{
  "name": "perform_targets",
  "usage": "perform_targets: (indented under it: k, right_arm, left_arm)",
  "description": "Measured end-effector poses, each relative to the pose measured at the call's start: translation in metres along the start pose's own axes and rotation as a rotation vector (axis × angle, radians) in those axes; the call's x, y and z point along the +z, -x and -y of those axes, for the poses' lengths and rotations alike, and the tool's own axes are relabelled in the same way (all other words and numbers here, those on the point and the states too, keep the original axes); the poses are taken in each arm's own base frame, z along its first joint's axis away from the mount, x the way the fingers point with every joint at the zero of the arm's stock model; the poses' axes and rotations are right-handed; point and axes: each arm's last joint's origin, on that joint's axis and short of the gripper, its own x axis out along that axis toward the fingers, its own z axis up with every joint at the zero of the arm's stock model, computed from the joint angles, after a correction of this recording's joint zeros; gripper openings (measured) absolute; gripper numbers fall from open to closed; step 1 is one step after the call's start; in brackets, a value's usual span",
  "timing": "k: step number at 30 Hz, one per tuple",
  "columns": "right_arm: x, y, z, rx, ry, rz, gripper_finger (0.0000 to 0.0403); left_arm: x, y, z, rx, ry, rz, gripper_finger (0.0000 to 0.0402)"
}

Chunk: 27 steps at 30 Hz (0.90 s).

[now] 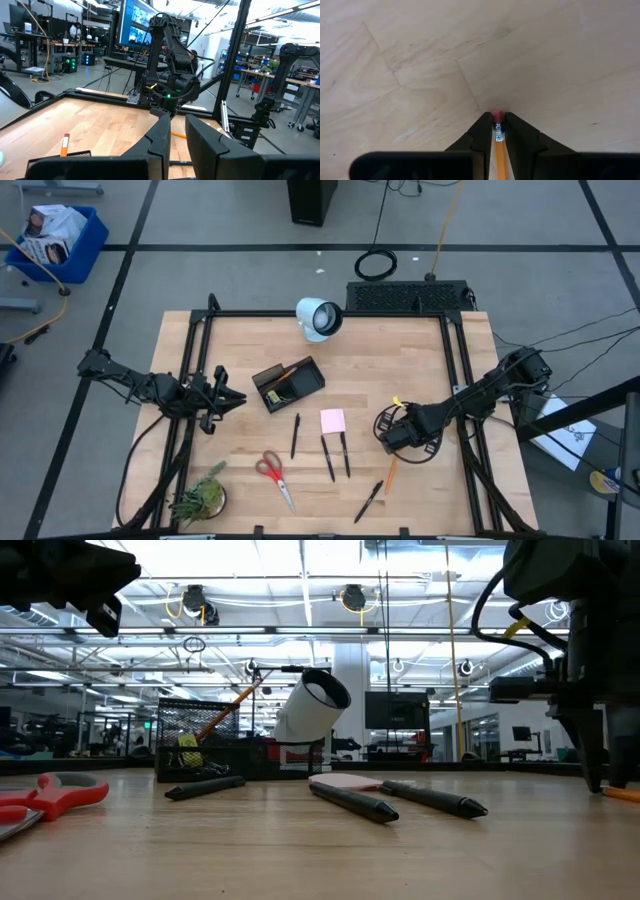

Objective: Pick and place office supplies into organizer
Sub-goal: Put the orange pencil into the black desk organizer

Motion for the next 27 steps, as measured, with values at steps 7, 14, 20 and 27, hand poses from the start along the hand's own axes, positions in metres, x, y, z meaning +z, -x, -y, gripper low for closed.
perform_targets:
  k: [7, 14, 20, 27]
  right_arm:
    - [0.0, 0.001, 0.0, 0.008, 0.053, -0.006, 0.0038]
    - [-0.001, 0.003, -0.003, 0.066, 0.094, -0.004, 0.0009]
    - [0.0, 0.006, -0.003, 0.07, 0.1, -0.014, 0.0009]
    - [0.004, 0.016, -0.005, 0.112, 0.111, -0.036, 0.0004]
  left_arm:
    - [0.0, 0.0, 0.0, 0.0, 0.0, 0.0, 0.0063]
    - [0.0, 0.0, 0.0, 0.0, 0.0, 0.0, 0.0063]
    - [0.0, 0.0, 0.0, 0.0, 0.0, -0.001, 0.0063]
    - [0.0, 0.0, 0.0, 0.0, 0.0, -0.001, 0.0063]
